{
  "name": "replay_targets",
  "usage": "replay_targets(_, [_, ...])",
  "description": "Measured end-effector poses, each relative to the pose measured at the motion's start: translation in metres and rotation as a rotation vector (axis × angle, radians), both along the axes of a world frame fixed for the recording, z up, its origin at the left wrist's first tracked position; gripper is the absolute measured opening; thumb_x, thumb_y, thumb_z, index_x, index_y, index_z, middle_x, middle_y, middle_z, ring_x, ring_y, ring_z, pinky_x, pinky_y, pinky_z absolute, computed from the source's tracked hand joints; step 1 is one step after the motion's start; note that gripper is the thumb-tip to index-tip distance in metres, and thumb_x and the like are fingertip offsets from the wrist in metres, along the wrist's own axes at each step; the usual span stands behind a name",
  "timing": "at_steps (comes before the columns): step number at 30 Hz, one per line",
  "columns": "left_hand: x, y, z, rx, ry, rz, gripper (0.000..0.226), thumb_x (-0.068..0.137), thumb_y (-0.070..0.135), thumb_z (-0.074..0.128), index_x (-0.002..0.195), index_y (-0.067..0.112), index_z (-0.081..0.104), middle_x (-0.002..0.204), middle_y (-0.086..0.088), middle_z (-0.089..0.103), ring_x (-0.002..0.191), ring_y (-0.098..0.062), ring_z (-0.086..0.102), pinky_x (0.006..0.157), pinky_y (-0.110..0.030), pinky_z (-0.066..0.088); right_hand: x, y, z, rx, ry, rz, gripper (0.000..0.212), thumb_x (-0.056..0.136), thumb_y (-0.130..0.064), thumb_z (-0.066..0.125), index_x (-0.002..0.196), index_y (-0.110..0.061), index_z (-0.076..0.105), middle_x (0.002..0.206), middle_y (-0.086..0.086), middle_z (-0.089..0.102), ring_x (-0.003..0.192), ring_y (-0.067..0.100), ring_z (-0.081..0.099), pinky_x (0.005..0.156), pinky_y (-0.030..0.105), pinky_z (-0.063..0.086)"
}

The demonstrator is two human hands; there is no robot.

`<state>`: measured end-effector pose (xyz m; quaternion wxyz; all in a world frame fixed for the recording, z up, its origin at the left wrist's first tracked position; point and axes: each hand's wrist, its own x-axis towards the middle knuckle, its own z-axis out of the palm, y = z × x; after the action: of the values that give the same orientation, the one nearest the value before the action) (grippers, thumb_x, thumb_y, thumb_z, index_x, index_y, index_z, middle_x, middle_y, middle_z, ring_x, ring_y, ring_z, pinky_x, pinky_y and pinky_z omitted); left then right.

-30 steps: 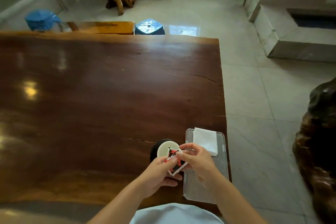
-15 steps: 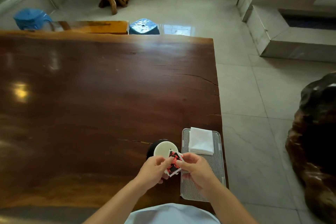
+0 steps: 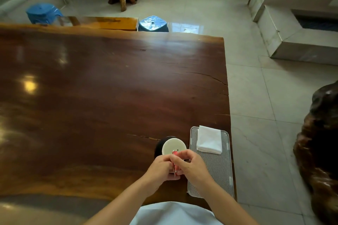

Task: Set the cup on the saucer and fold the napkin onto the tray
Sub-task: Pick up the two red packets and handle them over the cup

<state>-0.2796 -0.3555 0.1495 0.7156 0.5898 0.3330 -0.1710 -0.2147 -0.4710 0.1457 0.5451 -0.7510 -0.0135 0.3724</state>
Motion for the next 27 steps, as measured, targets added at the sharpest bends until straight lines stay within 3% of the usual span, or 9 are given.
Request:
replay_targets(3, [-0.009,0.007,0.0,-0.258,-0.003,0.021,0.044,0.089,-0.014,0.045,0.119,0.009,0.067,0.12,-0.018,0.069,0.117,-0.029,0.066,0.101,-0.046,0.055,-0.002,-0.001,-0.004,0.001,0.049,0.03,0.013,0.093,-0.03,0.068,0.091,-0.021,0.077,0.091,0.005,0.075,0.091,0.02,0.074,0.085,0.043,0.062])
replay_targets(5, [-0.014,0.009,-0.002,-0.325,-0.017,0.009,0.032,0.094,-0.003,0.054,0.122,0.006,0.067,0.123,-0.02,0.069,0.119,-0.03,0.066,0.103,-0.044,0.053,-0.001,-0.005,-0.006,-0.043,0.003,0.099,0.012,0.095,-0.022,0.066,0.091,-0.022,0.076,0.091,0.004,0.075,0.091,0.021,0.073,0.085,0.044,0.062])
replay_targets(8, [-0.018,0.007,-0.006,-0.302,-0.002,-0.013,0.026,0.099,0.02,0.061,0.12,0.007,0.071,0.122,-0.017,0.072,0.117,-0.028,0.068,0.102,-0.041,0.054,-0.001,-0.01,-0.007,-0.068,0.018,0.127,0.005,0.091,-0.016,0.071,0.095,-0.017,0.072,0.093,0.006,0.073,0.089,0.021,0.073,0.079,0.039,0.064])
replay_targets(11, [-0.019,0.004,-0.007,-0.266,-0.004,-0.064,0.039,0.089,0.029,0.067,0.12,0.006,0.07,0.121,-0.017,0.072,0.114,-0.028,0.07,0.1,-0.043,0.056,-0.002,-0.014,-0.005,-0.093,0.031,0.082,0.02,0.084,-0.016,0.078,0.099,-0.018,0.064,0.095,0.004,0.069,0.088,0.019,0.07,0.071,0.029,0.064])
replay_targets(17, [-0.019,0.004,-0.008,-0.159,0.039,0.014,0.053,0.073,0.029,0.081,0.119,0.009,0.067,0.113,-0.015,0.075,0.103,-0.028,0.075,0.09,-0.043,0.061,-0.004,-0.026,-0.006,-0.114,0.069,0.031,0.028,0.086,-0.024,0.077,0.107,-0.021,0.058,0.102,0.003,0.065,0.095,0.018,0.067,0.07,0.026,0.062])
replay_targets(23, [-0.02,0.002,-0.014,-0.219,0.042,0.023,0.037,0.088,0.017,0.074,0.123,0.011,0.064,0.117,-0.016,0.073,0.107,-0.028,0.073,0.086,-0.038,0.062,-0.002,-0.032,-0.008,-0.097,0.167,0.035,0.032,0.087,-0.026,0.076,0.115,-0.017,0.063,0.109,0.004,0.071,0.099,0.02,0.071,0.071,0.027,0.062])
replay_targets(27, [-0.018,0.001,-0.019,-0.093,0.065,0.0,0.042,0.086,0.014,0.077,0.124,0.016,0.059,0.119,-0.012,0.068,0.107,-0.028,0.072,0.084,-0.039,0.063,-0.005,-0.035,-0.012,-0.082,0.156,0.028,0.022,0.092,-0.02,0.07,0.113,-0.014,0.069,0.103,0.005,0.074,0.092,0.018,0.073,0.065,0.022,0.059])
